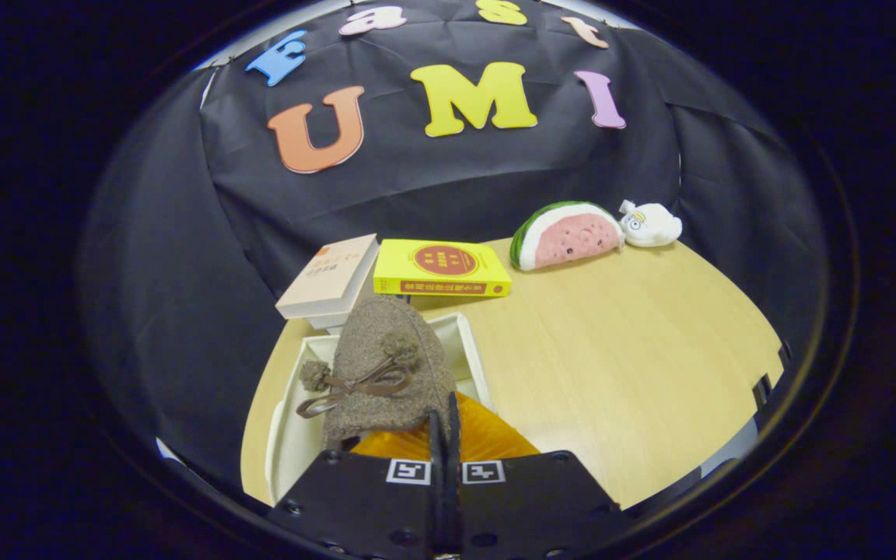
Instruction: Open the storage box then place both shoes into the box .Put the left shoe in first, then the right shoe, with the right side of both shoes facing outward in a uniform manner.
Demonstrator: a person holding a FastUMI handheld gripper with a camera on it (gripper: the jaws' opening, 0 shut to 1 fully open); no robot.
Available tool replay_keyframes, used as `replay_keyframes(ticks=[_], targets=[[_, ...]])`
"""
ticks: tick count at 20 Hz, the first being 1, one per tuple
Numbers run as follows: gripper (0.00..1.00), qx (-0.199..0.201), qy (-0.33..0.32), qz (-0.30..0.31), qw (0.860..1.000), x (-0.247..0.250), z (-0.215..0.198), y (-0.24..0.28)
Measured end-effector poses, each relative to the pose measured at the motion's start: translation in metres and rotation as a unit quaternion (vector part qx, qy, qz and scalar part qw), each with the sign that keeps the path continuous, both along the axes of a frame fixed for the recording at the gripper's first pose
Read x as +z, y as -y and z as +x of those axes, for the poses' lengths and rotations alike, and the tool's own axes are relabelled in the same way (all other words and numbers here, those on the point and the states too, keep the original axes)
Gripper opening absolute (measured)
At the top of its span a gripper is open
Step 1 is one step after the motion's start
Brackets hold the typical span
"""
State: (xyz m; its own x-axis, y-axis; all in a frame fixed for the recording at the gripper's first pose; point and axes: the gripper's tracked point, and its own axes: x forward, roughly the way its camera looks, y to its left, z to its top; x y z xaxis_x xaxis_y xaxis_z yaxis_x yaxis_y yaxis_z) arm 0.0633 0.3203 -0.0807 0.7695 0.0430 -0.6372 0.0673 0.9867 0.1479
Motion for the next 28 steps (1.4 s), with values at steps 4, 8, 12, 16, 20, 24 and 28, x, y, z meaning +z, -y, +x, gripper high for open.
replay_keyframes(ticks=[4, 8, 12, 16, 20, 24, 28], targets=[[0.01, 0.001, 0.003, -0.015, 1.0, -0.014, 0.003, 0.006], [0.1, 0.006, 0.016, -0.012, 1.0, -0.015, 0.004, 0.003], [0.2, 0.046, 0.022, -0.053, 0.997, -0.016, 0.002, -0.006], [0.25, 0.077, 0.009, -0.053, 0.996, -0.022, -0.005, -0.012], [0.36, 0.12, 0.009, -0.059, 0.991, -0.025, -0.011, -0.02], [0.46, 0.138, 0.004, -0.049, 0.989, -0.021, -0.017, -0.019], [0.78, 0.162, 0.04, -0.062, 0.984, 0.0, -0.023, -0.023]])
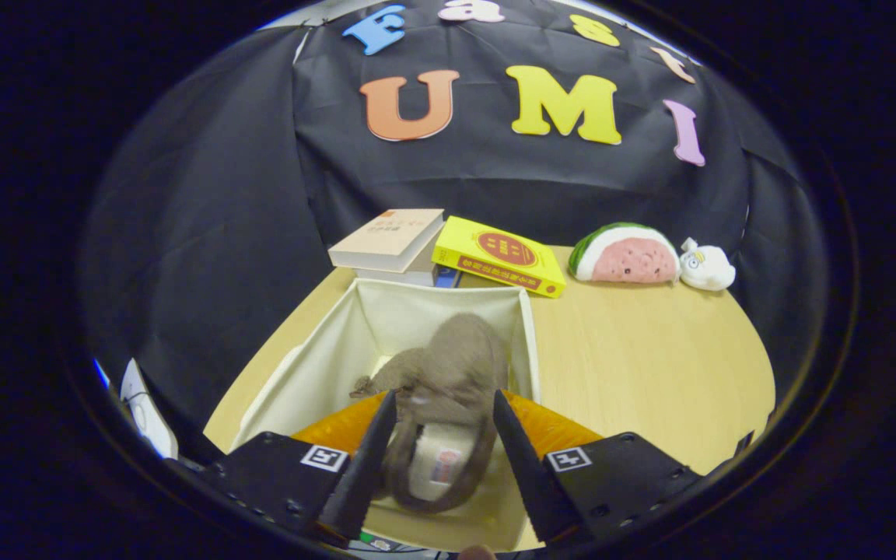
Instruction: Open the storage box then place both shoes into the box .Put the left shoe in first, then the right shoe, with the right side of both shoes facing outward in a uniform manner.
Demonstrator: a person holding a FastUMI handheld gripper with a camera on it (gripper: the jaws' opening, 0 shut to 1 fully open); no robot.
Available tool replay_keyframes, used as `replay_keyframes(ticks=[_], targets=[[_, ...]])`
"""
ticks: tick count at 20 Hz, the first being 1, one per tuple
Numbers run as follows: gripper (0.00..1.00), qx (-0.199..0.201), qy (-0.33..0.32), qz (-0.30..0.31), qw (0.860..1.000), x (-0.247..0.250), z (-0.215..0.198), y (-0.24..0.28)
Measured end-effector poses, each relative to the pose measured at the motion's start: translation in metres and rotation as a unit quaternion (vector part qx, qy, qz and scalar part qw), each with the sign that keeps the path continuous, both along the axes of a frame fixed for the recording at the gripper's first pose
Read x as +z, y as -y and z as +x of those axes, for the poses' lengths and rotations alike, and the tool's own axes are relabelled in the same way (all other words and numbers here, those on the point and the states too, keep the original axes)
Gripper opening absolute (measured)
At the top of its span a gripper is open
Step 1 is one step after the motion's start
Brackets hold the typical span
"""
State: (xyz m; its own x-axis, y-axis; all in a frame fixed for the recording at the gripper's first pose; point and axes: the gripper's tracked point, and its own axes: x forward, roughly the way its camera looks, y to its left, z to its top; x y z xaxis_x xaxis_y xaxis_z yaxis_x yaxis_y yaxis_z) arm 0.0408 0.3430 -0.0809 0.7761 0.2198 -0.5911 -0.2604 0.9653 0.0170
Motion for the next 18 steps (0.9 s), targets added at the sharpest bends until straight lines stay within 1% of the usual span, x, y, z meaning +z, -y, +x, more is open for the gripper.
replay_keyframes(ticks=[2, 6, 9, 11, 13, 14, 18], targets=[[0.89, 0.007, 0.022, 0.003, 1.0, 0.009, -0.001, 0.001], [0.9, 0.012, 0.086, 0.012, 0.996, 0.036, -0.004, 0.019], [0.89, 0.017, 0.131, 0.029, 0.991, 0.057, -0.017, 0.033], [0.9, 0.019, 0.166, 0.046, 0.985, 0.075, -0.024, 0.047], [0.92, 0.018, 0.207, 0.058, 0.976, 0.092, -0.034, 0.067], [0.94, 0.018, 0.221, 0.059, 0.973, 0.097, -0.04, 0.076], [0.94, 0.01, 0.271, 0.051, 0.961, 0.115, -0.061, 0.111]])
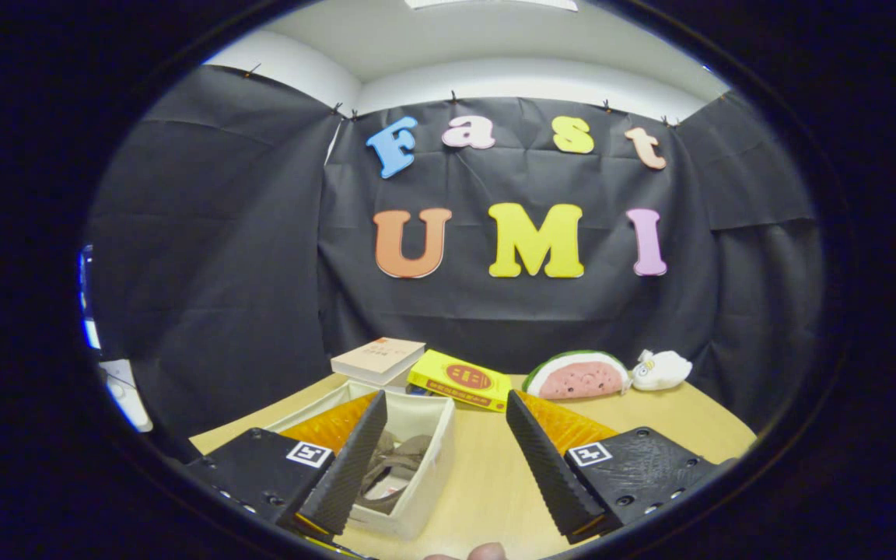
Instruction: Open the storage box then place both shoes into the box .Put the left shoe in first, then the right shoe, with the right side of both shoes facing outward in a uniform manner.
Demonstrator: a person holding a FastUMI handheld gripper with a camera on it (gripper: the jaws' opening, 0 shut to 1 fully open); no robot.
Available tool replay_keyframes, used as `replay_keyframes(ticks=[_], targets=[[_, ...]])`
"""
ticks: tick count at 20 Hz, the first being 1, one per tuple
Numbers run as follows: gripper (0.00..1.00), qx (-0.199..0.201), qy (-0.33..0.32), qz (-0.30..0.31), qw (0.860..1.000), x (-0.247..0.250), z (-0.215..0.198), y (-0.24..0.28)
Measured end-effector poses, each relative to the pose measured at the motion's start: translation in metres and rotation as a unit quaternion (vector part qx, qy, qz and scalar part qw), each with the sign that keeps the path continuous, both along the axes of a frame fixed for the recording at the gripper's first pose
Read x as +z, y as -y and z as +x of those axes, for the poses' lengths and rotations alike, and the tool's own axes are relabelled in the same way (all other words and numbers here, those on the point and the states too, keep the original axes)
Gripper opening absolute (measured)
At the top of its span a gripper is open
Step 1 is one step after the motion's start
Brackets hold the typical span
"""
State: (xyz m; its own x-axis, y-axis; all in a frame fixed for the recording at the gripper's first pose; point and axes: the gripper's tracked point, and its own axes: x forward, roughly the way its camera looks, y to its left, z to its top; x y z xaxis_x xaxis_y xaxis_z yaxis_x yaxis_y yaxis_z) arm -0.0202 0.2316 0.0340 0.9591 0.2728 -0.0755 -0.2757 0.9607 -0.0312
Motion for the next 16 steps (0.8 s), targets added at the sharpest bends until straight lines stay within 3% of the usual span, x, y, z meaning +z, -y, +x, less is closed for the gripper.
replay_keyframes(ticks=[4, 10, 16], targets=[[0.96, -0.051, 0.047, 0.0, 0.998, 0.014, -0.006, 0.056], [0.96, -0.116, 0.081, -0.006, 0.99, 0.017, -0.01, 0.099], [0.95, -0.099, 0.059, 0.001, 0.993, 0.0, -0.011, 0.087]])
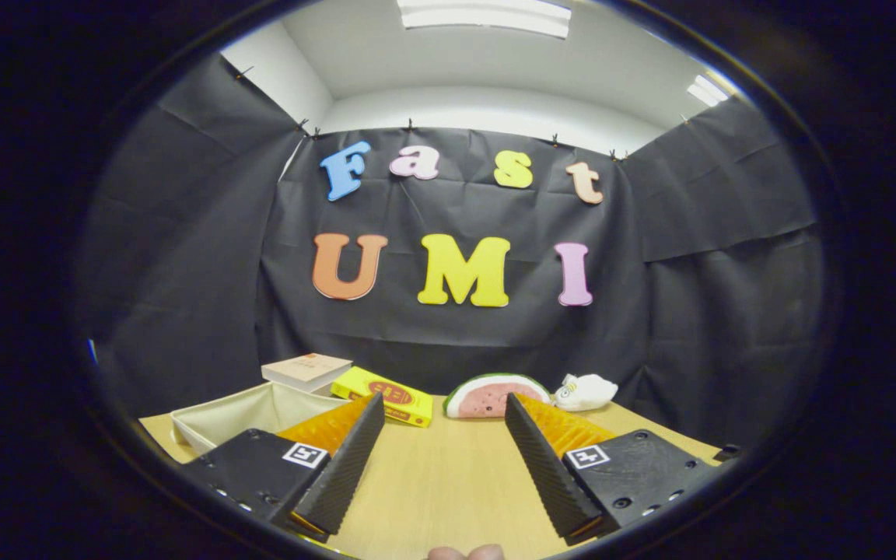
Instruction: Open the storage box then place both shoes into the box .Put the left shoe in first, then the right shoe, with the right side of both shoes facing outward in a uniform manner.
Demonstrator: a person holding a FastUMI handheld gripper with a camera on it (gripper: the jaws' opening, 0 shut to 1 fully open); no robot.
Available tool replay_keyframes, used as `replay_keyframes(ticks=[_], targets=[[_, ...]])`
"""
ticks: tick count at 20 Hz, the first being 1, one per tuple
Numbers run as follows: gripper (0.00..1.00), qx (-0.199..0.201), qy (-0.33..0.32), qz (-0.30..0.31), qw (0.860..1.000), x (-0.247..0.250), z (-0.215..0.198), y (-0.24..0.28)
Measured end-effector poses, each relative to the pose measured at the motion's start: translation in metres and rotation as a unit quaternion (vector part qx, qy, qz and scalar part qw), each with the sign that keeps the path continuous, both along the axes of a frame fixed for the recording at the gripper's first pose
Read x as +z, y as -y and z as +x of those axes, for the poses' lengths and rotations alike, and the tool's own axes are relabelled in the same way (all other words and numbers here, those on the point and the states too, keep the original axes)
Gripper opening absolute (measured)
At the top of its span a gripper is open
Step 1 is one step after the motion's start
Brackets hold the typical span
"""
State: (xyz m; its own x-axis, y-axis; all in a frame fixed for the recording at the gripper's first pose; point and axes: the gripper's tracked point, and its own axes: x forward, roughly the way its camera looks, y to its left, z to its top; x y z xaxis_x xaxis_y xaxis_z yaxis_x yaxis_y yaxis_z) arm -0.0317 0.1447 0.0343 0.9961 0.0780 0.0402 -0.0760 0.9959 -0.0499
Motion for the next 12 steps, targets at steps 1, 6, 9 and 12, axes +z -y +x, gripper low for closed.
replay_keyframes(ticks=[1, 6, 9, 12], targets=[[0.95, -0.003, -0.001, -0.003, 1.0, -0.004, 0.0, 0.002], [0.95, -0.005, -0.014, 0.008, 1.0, -0.016, 0.002, 0.006], [0.95, -0.005, -0.023, 0.017, 1.0, -0.02, 0.001, 0.006], [0.95, -0.005, -0.024, 0.031, 0.999, -0.013, -0.001, 0.009]])
